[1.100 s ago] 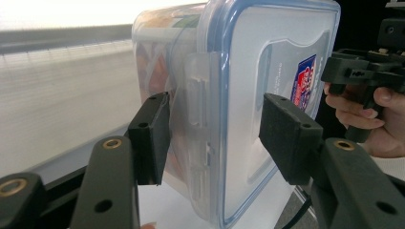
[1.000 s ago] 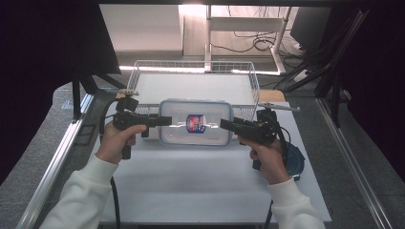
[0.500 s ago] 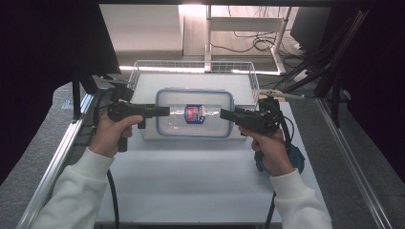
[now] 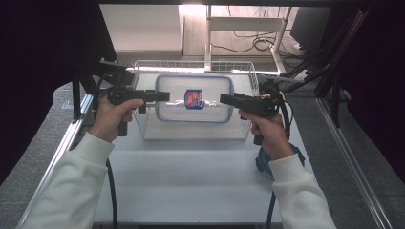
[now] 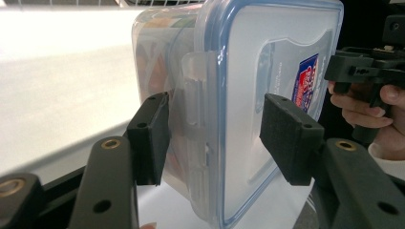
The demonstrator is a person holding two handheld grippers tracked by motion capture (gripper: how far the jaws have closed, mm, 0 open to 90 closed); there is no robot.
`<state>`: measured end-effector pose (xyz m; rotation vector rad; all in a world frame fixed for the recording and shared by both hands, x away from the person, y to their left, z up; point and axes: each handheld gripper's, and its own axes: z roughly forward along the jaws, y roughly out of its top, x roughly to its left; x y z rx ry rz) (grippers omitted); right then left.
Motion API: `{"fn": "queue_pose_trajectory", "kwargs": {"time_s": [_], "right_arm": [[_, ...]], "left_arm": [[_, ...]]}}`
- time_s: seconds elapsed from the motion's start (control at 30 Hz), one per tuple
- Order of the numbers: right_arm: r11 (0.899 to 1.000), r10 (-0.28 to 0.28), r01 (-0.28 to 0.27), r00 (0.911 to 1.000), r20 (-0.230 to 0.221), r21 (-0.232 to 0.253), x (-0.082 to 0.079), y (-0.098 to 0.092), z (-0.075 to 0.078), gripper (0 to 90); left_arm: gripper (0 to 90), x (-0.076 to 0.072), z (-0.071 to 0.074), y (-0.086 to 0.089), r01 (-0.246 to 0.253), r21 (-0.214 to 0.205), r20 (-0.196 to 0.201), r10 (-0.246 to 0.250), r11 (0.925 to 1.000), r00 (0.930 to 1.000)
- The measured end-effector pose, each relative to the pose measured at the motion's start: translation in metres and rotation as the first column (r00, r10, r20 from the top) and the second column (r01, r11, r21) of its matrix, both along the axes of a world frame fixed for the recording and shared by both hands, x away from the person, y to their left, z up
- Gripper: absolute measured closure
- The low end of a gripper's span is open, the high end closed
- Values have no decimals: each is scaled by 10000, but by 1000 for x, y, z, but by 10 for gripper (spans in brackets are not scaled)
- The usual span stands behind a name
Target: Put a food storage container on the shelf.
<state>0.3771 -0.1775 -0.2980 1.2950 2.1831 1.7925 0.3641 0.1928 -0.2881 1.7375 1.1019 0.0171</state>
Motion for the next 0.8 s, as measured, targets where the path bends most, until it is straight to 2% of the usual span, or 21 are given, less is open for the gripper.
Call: {"fn": "queue_pose_trajectory", "kwargs": {"time_s": [0.37,0.63,0.8], "right_arm": [[9996,-250,251,9997,43,-124,19,-2,12,451],[9996,-268,271,9994,-240,110,33,-5,8,451],[9996,-277,279,9992,-303,56,35,-6,6,451]], "left_arm": [[438,27,9,-4,166,96,-125,-165,9998,9998],[439,41,14,-7,246,391,-67,-244,9989,9997],[440,43,8,-8,267,277,-176,-263,9993,9995]]}}
